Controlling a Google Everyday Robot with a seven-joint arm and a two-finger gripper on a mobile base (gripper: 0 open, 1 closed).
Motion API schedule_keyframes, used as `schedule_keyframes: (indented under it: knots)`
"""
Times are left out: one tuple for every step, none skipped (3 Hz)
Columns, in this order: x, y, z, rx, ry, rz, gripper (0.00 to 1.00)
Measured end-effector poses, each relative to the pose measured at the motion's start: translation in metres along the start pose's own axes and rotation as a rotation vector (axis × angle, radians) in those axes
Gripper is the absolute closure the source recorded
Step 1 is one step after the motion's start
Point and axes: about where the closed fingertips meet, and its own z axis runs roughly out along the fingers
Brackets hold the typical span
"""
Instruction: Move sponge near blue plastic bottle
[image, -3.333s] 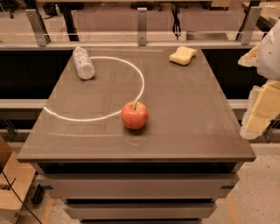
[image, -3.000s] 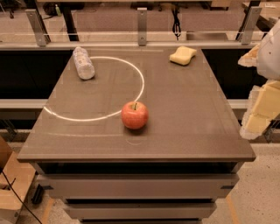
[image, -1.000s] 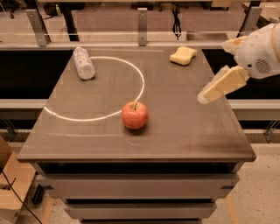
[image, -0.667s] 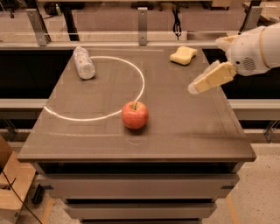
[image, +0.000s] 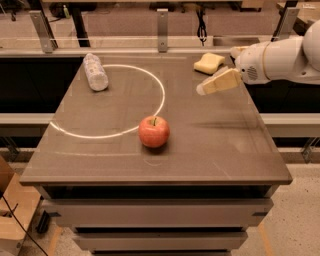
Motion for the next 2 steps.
schedule_keyframes:
  knots:
    - [0.0008,-0.0004,0.0016,-0.002,-0.001,0.002,0.0]
    - [0.0028,0.0,0.004,0.011,0.007,0.024,0.0]
